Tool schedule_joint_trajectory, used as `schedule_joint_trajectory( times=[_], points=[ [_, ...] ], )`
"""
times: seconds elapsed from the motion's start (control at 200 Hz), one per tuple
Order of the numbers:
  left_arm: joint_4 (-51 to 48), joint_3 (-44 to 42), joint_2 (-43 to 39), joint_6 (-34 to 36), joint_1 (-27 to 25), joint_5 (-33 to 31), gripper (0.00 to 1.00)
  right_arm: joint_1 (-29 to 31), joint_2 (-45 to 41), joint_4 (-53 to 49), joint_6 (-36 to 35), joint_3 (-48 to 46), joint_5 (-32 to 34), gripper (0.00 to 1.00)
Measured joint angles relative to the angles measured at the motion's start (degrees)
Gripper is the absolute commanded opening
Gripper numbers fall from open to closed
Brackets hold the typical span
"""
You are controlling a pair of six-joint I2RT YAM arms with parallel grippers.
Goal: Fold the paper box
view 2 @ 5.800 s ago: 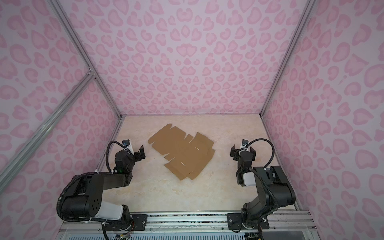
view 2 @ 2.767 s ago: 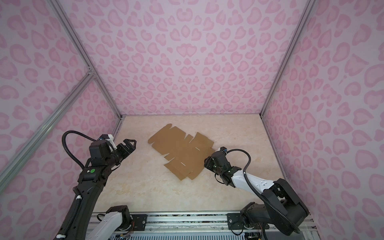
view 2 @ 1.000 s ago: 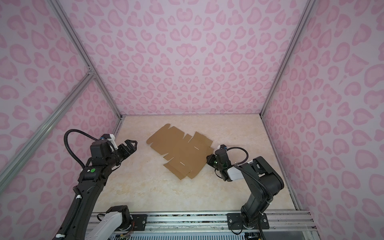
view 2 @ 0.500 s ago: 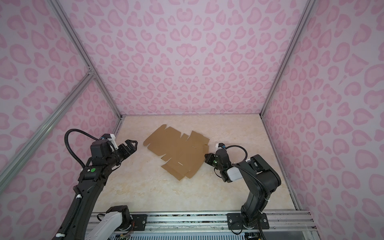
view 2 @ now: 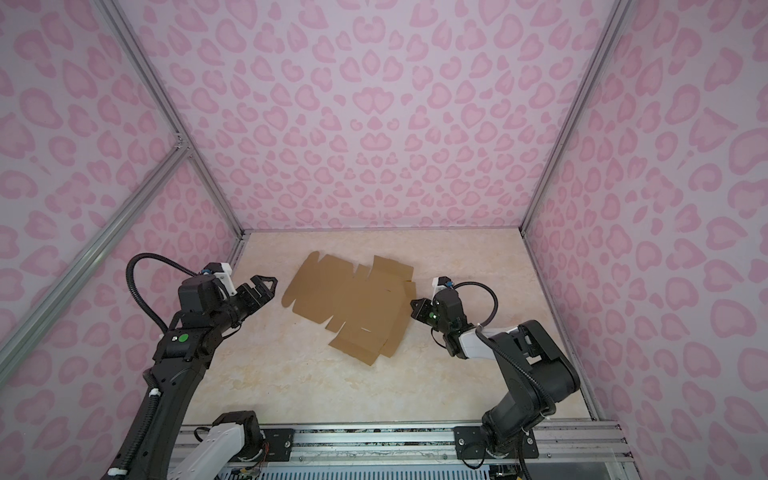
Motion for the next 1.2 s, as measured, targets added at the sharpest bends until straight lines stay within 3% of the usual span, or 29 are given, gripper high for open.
schedule_joint_trajectory(
  times=[0.34,0.51,0.795,0.92,0.975,1.045,1.2],
  points=[
    [13.4,5.6,-2.0,-0.6,-6.4,0.3,0.97,-1.1,-10.4,-36.7,-15.5,19.7,-3.2,0.0],
    [18.1,9.9,0.0,4.9,-10.6,1.0,0.97,-0.9,-11.9,-53.7,-23.2,30.6,-6.1,0.0],
    [24.5,8.0,3.4,23.3,-16.6,2.9,0.97,3.3,-14.1,-68.6,-30.5,37.0,-6.6,0.0],
    [26.5,5.0,6.1,36.0,-19.0,5.7,1.0,3.5,-13.8,-70.8,-31.8,37.7,-6.2,0.0],
    [26.8,4.3,7.6,41.4,-19.3,7.5,0.93,3.5,-13.5,-71.1,-32.4,37.8,-6.1,0.0],
    [26.9,4.1,10.2,48.4,-19.6,10.0,0.92,3.7,-12.9,-71.5,-32.8,37.8,-5.9,0.0],
    [26.7,4.0,15.1,56.0,-19.9,15.2,0.91,4.9,-11.9,-72.0,-33.9,38.1,-4.9,0.0]
  ],
)
